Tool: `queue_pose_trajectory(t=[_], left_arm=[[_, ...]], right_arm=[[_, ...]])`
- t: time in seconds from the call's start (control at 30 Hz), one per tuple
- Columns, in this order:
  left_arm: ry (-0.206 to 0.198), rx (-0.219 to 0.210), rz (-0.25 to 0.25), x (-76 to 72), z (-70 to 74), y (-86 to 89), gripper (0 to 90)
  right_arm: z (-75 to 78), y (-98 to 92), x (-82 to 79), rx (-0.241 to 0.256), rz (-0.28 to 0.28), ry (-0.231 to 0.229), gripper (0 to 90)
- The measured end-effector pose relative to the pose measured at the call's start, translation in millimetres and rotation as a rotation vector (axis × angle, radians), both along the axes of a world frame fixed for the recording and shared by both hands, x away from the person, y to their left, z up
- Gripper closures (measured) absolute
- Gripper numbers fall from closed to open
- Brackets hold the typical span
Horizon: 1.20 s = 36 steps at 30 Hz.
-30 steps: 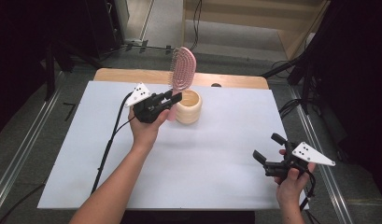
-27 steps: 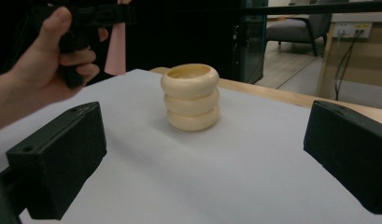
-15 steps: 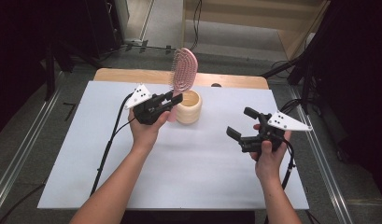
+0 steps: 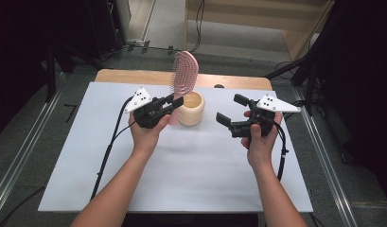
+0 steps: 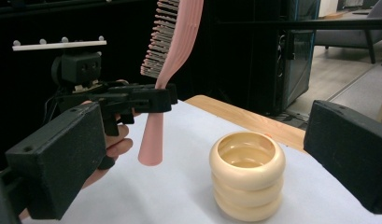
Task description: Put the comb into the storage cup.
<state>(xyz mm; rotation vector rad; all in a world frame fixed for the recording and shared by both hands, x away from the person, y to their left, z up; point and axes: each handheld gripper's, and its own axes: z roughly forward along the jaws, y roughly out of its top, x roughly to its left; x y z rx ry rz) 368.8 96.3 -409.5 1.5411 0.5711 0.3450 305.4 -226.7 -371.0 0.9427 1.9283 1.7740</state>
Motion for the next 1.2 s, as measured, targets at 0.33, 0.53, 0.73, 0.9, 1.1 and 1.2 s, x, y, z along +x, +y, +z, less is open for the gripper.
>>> queue_pose_trajectory(t=[0.33,0.53,0.73,0.9,1.1,1.2], left_arm=[[-0.010,0.005,-0.007,-8.4,-0.6,-0.2,70.5],[-0.013,0.005,-0.007,-12.0,-1.4,-0.5,70.5],[-0.020,0.015,-0.015,-15.7,-3.2,-4.5,70.5],[-0.025,0.020,-0.020,-18.6,-4.0,-7.9,70.5],[-0.026,0.034,-0.031,-22.1,-6.4,-12.3,70.5],[-0.030,0.037,-0.035,-23.8,-7.1,-14.3,70.5]], right_arm=[[11.9,12.0,11.1,0.114,0.044,0.055,0.0],[20.8,27.3,15.9,0.082,0.057,0.055,0.0],[27.1,41.6,18.5,0.081,0.048,0.051,10.2],[30.6,49.8,21.0,0.084,0.044,0.070,12.3],[34.9,57.3,22.9,0.075,0.009,0.092,23.5],[35.0,59.3,25.1,0.080,0.013,0.113,26.4]])
